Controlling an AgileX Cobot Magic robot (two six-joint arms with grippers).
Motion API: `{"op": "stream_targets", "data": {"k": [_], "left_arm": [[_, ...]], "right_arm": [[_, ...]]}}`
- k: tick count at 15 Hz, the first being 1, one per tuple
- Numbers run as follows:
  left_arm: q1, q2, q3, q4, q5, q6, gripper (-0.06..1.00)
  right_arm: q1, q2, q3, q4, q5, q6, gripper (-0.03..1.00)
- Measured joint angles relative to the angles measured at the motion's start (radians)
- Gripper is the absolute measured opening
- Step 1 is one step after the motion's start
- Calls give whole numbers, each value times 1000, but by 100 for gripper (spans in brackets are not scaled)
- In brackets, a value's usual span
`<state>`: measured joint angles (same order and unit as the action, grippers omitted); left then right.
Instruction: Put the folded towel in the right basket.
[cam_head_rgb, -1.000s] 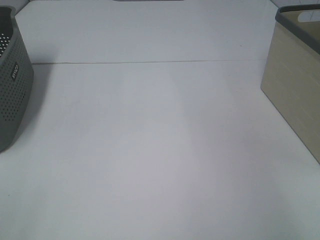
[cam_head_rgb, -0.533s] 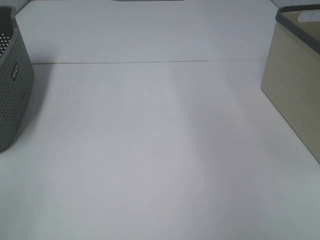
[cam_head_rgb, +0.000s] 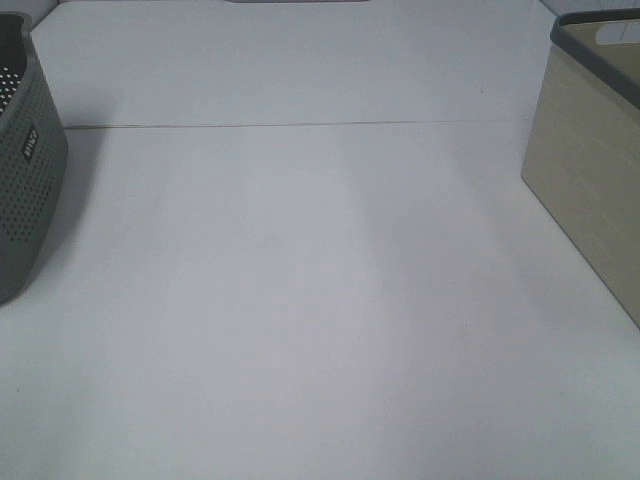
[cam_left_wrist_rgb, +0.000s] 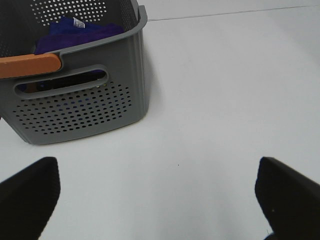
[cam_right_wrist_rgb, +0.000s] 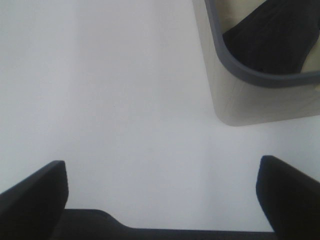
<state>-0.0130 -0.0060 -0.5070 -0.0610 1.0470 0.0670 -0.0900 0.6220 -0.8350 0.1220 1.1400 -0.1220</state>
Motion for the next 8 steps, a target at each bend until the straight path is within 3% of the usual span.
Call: {"op": "stream_targets", "data": {"k": [5,8], "left_arm": [[0,0,0,0,0,0,99],[0,0,0,0,0,0,99]], "right_arm": [[0,-264,265,-6,-17,-26,98],[1,-355,292,0,-15,-50,98]]}}
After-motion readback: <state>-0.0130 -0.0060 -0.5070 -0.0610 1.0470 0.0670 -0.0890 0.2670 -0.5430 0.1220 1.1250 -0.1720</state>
